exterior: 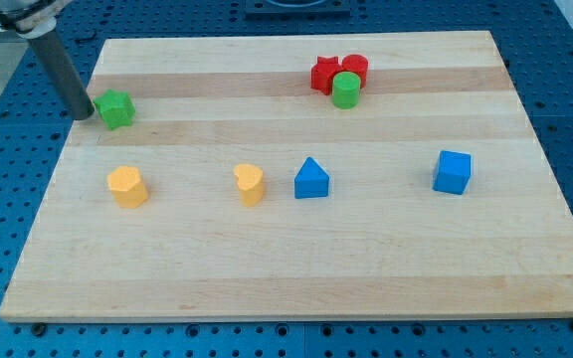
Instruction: Push the green star slightly right
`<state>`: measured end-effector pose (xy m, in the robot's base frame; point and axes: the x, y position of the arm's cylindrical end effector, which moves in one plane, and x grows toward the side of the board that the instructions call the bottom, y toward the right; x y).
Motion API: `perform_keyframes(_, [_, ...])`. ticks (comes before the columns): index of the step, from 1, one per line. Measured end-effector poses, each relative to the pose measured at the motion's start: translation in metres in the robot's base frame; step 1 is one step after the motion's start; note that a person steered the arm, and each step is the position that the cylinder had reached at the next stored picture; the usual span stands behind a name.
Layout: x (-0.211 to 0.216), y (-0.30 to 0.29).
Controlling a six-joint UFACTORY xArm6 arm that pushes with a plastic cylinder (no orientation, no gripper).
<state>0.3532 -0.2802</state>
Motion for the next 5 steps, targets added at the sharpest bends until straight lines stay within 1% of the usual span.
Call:
perform_keyframes(2, [0.014, 0.080])
perform_keyframes(3, [0.014, 0.099])
perform_keyframes(4, [0.014, 0.091])
perform_keyframes(5, [0.007, 0.068])
